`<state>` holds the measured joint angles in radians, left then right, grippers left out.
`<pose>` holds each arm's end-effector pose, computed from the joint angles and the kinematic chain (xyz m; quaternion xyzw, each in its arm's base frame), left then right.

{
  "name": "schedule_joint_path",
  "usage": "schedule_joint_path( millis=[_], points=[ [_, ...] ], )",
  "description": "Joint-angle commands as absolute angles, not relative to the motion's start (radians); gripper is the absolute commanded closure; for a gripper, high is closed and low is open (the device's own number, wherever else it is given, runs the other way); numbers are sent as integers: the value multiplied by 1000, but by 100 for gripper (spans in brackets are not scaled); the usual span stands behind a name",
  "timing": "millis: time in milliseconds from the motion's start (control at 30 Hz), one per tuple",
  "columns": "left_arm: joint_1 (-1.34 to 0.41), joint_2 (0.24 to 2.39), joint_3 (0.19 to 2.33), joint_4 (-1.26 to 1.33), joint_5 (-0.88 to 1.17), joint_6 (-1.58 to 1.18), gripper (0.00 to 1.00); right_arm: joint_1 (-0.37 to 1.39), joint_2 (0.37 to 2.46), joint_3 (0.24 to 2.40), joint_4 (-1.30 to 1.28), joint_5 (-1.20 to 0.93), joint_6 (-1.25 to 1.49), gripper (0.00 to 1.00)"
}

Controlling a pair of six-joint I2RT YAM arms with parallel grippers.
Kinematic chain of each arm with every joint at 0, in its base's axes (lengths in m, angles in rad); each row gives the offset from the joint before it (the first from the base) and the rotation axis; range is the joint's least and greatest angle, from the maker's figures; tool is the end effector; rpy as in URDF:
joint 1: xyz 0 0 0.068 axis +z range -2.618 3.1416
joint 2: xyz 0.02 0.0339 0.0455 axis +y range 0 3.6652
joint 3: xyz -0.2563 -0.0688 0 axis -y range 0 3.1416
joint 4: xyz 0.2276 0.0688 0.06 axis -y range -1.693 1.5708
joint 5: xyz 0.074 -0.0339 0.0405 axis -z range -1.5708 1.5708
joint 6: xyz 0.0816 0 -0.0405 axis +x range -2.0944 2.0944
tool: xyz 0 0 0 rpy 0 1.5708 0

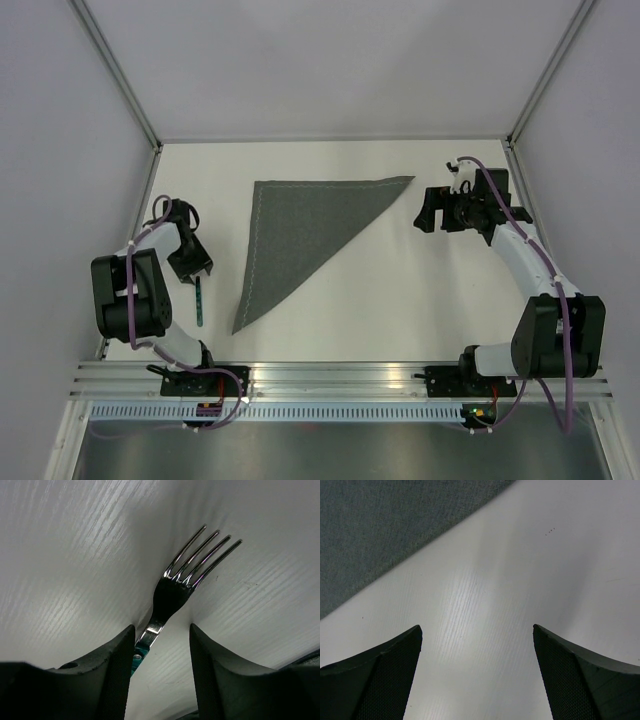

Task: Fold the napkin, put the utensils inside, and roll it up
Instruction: Grab a utensil with the left arm

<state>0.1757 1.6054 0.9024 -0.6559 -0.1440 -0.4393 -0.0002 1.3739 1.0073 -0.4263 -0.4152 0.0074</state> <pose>0.2676 0.0594 0.1170 -0.3075 0.9430 0.0571 0.1140 0.3082 0.0329 0.2334 -0.0747 0.9057 0.1921 0.3704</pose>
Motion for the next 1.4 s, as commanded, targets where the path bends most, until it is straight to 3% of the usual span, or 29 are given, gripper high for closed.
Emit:
schedule_joint_path(
  millis=[0, 67, 167, 333, 933, 1200, 1367],
  points=[
    [181, 1663, 914, -649, -120, -403, 48, -32, 1368, 1035, -425, -437, 25, 4],
    [183, 1698, 920, -649, -121, -405, 52, -37, 1371, 1035, -426, -443, 23, 4],
    [187, 1746, 942, -644, -123, -394, 65, -44, 1374, 1037, -428, -448, 26, 4],
    [190, 1787, 1003, -658, -136, -364, 97, -49, 1378, 1034, -428, -451, 29, 4],
    [158, 1729, 1466, -722, -44, -200, 98, -49, 1399, 1031, -416, -428, 17, 4],
    [-144, 1775, 1653, -759, -26, 36, 98, -49, 1405, 1034, -414, -414, 9, 5],
    [-326, 1909, 1805, -879, 86, 141, 98, -49, 1397, 1032, -410, -405, 9, 5]
  ],
)
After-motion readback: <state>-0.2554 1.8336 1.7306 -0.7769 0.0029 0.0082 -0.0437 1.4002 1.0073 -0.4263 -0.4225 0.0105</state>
